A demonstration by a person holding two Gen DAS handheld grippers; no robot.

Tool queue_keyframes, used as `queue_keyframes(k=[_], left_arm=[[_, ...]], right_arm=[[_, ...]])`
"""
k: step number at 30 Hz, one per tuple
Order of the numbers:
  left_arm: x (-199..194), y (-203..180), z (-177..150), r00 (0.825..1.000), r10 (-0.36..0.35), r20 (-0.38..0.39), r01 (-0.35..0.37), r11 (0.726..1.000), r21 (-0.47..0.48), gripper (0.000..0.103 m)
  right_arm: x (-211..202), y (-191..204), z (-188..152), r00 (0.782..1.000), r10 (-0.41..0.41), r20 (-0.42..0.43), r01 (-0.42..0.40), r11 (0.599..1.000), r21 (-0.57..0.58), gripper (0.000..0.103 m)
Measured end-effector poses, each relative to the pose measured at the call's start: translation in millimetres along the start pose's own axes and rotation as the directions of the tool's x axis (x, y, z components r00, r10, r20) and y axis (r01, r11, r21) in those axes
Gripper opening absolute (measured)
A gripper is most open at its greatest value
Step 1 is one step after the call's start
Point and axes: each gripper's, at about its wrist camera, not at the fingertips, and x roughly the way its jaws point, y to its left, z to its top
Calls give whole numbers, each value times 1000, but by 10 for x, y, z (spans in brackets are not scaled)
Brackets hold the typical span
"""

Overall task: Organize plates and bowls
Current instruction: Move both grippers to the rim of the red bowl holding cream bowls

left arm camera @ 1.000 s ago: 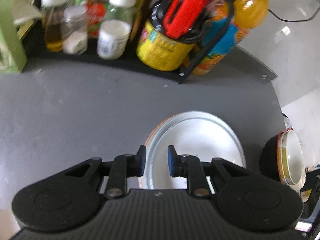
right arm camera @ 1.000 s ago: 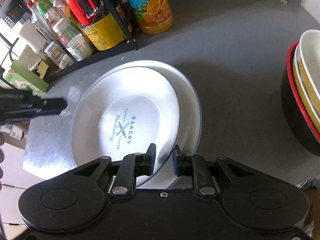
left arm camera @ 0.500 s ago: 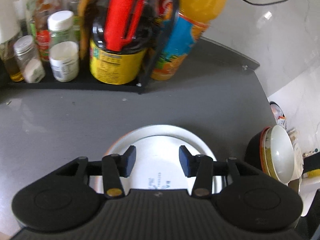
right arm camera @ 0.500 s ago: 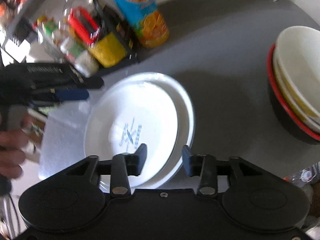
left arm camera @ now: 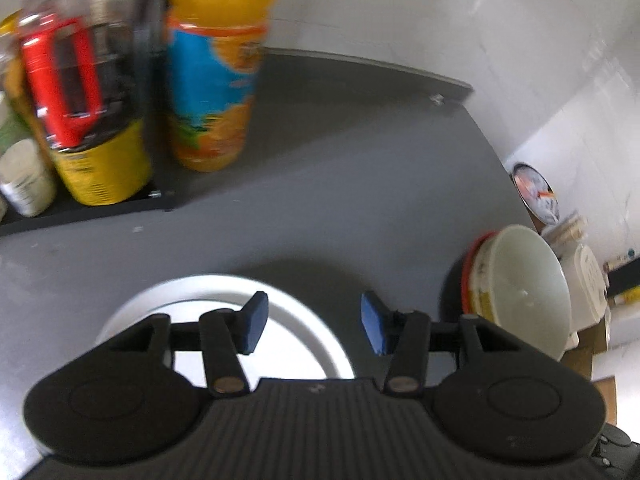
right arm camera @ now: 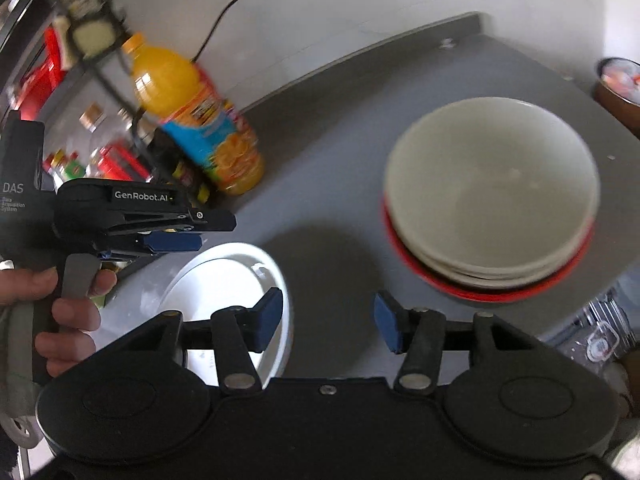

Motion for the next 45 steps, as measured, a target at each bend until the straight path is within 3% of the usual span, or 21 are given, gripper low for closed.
queue_keyframes(k=[3, 6, 8, 10, 20, 22, 32, 39, 42, 44, 45], left_arm=[[74, -193, 0, 1000, -20, -15, 20, 999, 35, 51], [131, -369, -5, 999, -36, -27, 38, 997, 70, 59], [161, -476, -15, 999, -44, -30, 47, 995, 92, 62], [196, -556, -26, 998, -49, -36, 53, 993, 102, 65], [443, -889, -4, 994, -64, -85, 74, 989, 127, 67], [484, -943, 11, 994, -71, -82, 81, 989, 125, 72], [764, -1030, 70, 991, -7, -135, 18, 997, 79, 72], [904, -1020, 29, 987, -4, -161, 10, 999, 36, 71], [993, -1028, 8, 983, -14, -184, 18, 1000, 19, 67], [1050, -1061, -15, 980, -29, -195, 31, 999, 9, 60], [1077, -1079, -23, 979, -35, -199, 37, 999, 2, 54]], right_arm=[[-95, -155, -33, 1000, -14, 20, 13, 999, 38, 57], [-191, -291, -51, 999, -19, 45, 15, 997, 81, 66], [-272, -354, -73, 997, -19, 76, 12, 996, 94, 77], [-326, -431, -63, 995, -31, 99, 21, 994, 105, 79], [-443, -920, 14, 987, -93, 128, 66, 977, 204, 79], [-417, -1040, 40, 987, -104, 122, 75, 971, 225, 79], [-157, -1420, 206, 996, -63, 65, 44, 965, 259, 79], [105, -1496, 308, 998, -64, -14, 65, 970, 236, 72], [181, -1550, 334, 997, -63, -42, 71, 968, 239, 61], [230, -1590, 339, 996, -56, -64, 70, 967, 244, 47], [242, -1609, 340, 996, -50, -68, 65, 966, 249, 47]])
